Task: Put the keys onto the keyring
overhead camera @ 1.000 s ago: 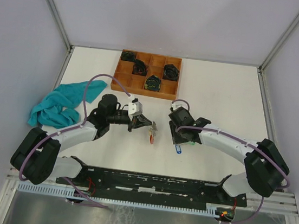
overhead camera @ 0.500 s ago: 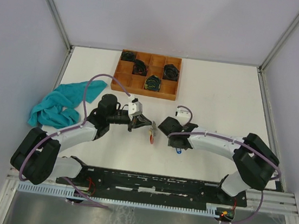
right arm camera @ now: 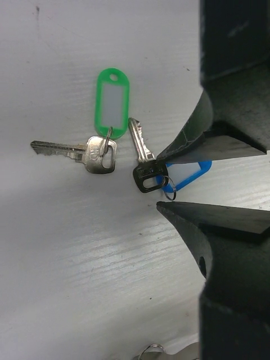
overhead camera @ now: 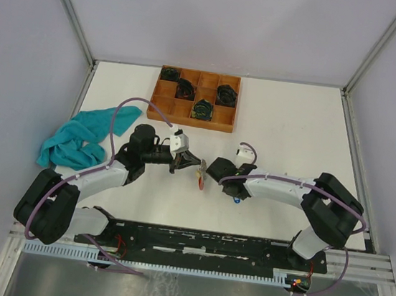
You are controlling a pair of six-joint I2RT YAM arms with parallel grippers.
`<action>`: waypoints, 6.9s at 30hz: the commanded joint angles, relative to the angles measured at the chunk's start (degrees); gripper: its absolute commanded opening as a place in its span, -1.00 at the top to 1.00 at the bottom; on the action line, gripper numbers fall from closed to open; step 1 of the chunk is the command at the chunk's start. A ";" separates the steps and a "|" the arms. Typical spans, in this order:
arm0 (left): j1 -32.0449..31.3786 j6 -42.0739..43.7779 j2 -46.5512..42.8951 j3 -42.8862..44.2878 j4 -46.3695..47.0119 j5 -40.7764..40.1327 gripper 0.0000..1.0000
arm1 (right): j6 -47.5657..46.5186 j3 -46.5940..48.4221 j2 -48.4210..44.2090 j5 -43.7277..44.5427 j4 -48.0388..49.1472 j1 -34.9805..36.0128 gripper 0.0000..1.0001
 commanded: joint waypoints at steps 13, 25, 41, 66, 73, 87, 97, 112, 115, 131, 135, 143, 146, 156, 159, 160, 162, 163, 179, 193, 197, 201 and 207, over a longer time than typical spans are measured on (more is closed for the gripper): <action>-0.24 1.20 -1.04 0.98 0.60 -0.89 0.95 | 1.30 2.08 1.20 2.87 -0.21 0.43 0.53; -0.28 1.23 -1.16 0.94 0.51 -0.93 0.95 | -25.96 1.66 -2.82 -1.57 5.75 0.37 0.97; -0.25 1.08 -1.10 0.95 0.59 -1.26 0.95 | -45.69 -1.29 -2.03 -14.74 12.40 0.28 0.64; -0.34 0.09 -0.74 1.03 1.39 -1.41 0.95 | -33.06 -5.72 -8.01 -7.55 14.41 4.80 0.25; -0.29 -0.03 -0.72 0.93 1.48 -1.59 0.95 | -32.81 -4.69 -5.31 -4.18 14.85 5.36 0.25; -0.32 -0.04 -0.65 0.95 1.65 -1.50 0.95 | -32.55 -4.07 -2.76 -4.32 16.09 5.44 0.34; -0.29 -0.08 -0.66 0.89 1.65 -1.50 0.95 | -31.98 -4.21 -5.22 -3.27 14.19 5.43 0.65; -0.34 -0.31 -1.09 0.88 1.57 -1.14 0.95 | -36.50 -1.66 -15.62 -14.50 3.83 0.50 0.99; -0.33 -0.29 -1.10 0.95 1.48 -1.06 0.95 | -38.01 2.85 -16.85 -17.08 -6.22 -0.20 0.99; -0.34 -0.07 -1.27 0.88 1.26 -1.08 0.94 | -48.76 10.44 -2.92 -32.77 -11.99 -9.92 0.99; -0.31 0.00 -1.27 0.89 1.21 -1.15 0.95 | -51.82 14.35 4.95 -33.20 -9.23 -11.82 0.98; -0.35 0.06 -1.19 0.88 1.15 -1.41 0.95 | -54.35 18.97 12.28 -32.30 -5.07 -13.12 0.86; -0.40 0.04 -1.10 0.88 1.14 -1.50 0.95 | -54.24 18.53 12.08 -31.12 -4.43 -13.18 0.70; -0.45 -0.03 -1.14 0.87 1.30 -1.42 0.95 | -50.53 11.32 0.18 -29.84 1.55 -13.12 0.33; -0.49 -0.09 -1.19 0.89 1.30 -1.42 0.95 | -49.24 8.48 -1.44 -29.03 3.64 -13.17 0.33; -0.49 -0.05 -1.19 0.92 1.30 -1.42 0.95 | -48.59 7.05 -2.21 -29.06 5.19 -13.15 0.33; -0.50 -0.06 -1.10 0.89 1.36 -1.42 0.95 | -47.95 4.05 -3.62 -29.20 8.04 -13.03 0.35; -0.55 -0.06 -1.00 0.90 1.39 -1.34 0.95 | -47.75 3.04 -4.18 -29.01 9.25 -12.97 0.37; -0.57 -0.16 -0.65 1.02 1.57 -1.24 0.95 | -47.39 1.93 -2.60 -29.21 11.35 -12.04 0.45; -0.71 -0.24 -0.74 1.03 1.57 -1.24 0.95 | -42.25 1.21 -1.99 -26.46 10.74 -11.95 0.36; -0.67 -0.26 -0.75 1.03 1.57 -1.24 0.95 | -40.97 1.19 -0.94 -27.01 11.10 -11.94 0.36; -0.69 -0.30 -0.75 1.00 1.57 -1.19 0.95 | -40.35 1.08 -0.34 -27.57 11.18 -11.96 0.40; -0.67 -0.26 -0.66 1.08 1.52 -1.07 0.95 | -40.09 0.48 -1.95 -27.96 11.38 -11.96 0.59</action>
